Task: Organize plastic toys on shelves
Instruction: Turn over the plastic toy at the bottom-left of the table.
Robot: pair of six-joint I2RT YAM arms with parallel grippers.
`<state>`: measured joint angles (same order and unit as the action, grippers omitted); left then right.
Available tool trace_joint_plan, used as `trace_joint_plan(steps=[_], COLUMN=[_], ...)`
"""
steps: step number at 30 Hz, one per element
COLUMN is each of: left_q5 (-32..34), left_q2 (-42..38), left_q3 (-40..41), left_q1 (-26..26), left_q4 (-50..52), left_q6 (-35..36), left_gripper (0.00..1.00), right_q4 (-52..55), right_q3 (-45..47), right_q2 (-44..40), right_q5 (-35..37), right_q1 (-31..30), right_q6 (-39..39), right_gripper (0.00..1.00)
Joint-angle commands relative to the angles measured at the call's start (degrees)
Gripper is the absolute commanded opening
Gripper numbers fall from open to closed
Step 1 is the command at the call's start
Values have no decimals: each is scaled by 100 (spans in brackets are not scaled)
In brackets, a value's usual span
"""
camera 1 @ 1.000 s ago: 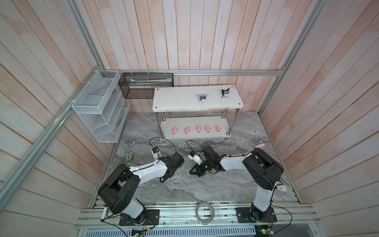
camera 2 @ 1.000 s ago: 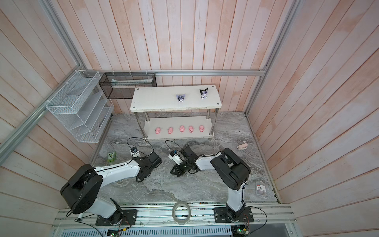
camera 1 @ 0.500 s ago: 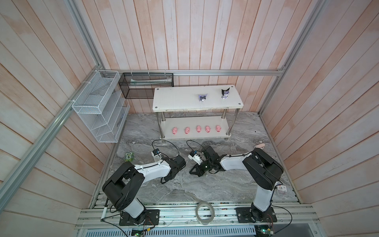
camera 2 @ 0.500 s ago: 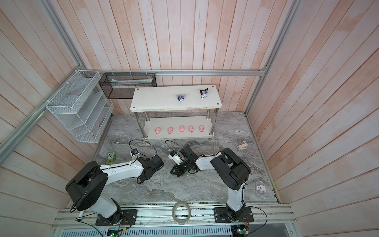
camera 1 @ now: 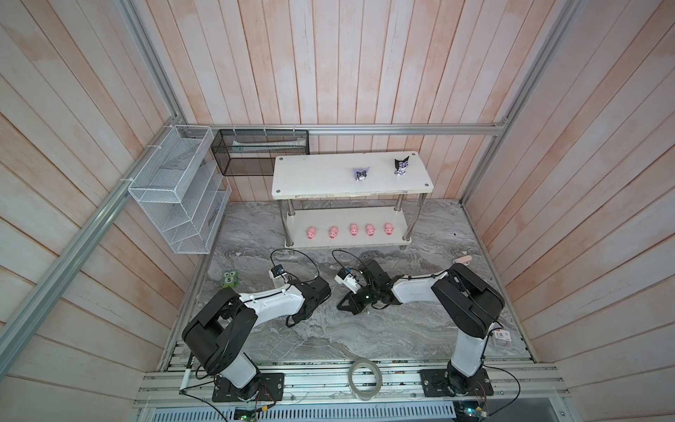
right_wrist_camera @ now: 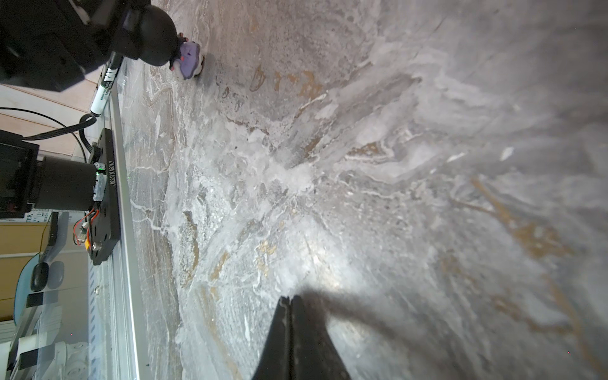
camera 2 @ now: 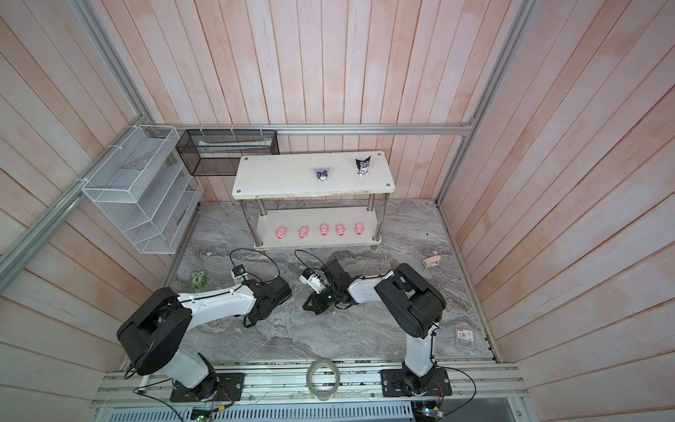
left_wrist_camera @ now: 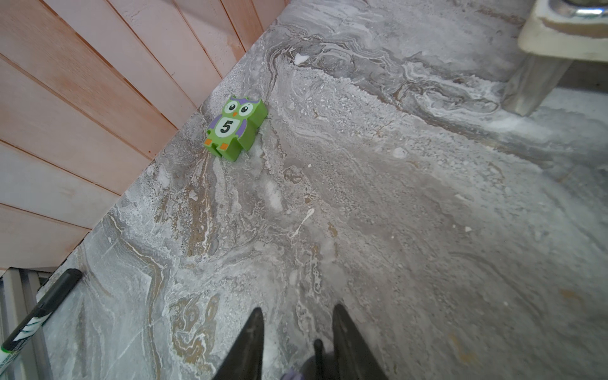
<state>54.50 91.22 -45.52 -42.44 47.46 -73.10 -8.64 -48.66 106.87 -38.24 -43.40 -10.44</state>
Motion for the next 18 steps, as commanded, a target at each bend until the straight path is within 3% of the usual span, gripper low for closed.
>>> trace_joint_plan(steps=[1,11,18], left_q5=[138,-36,-690], left_q2=[-84,-830,-2758], left_q3=[-176,-198,730], left_q1=[-17,-13,-19], left_q4=[93,-237,-1804], left_q6=[1,720,2253], left_gripper=[41,57,66], right_q4=[82,100,82], right_q3=[107,94,107], right_q2=[176,194,178], right_q5=[18,-2,16], right_q1=[16,16,16], right_q6=[7,2,-7], right_gripper=[1,0,0])
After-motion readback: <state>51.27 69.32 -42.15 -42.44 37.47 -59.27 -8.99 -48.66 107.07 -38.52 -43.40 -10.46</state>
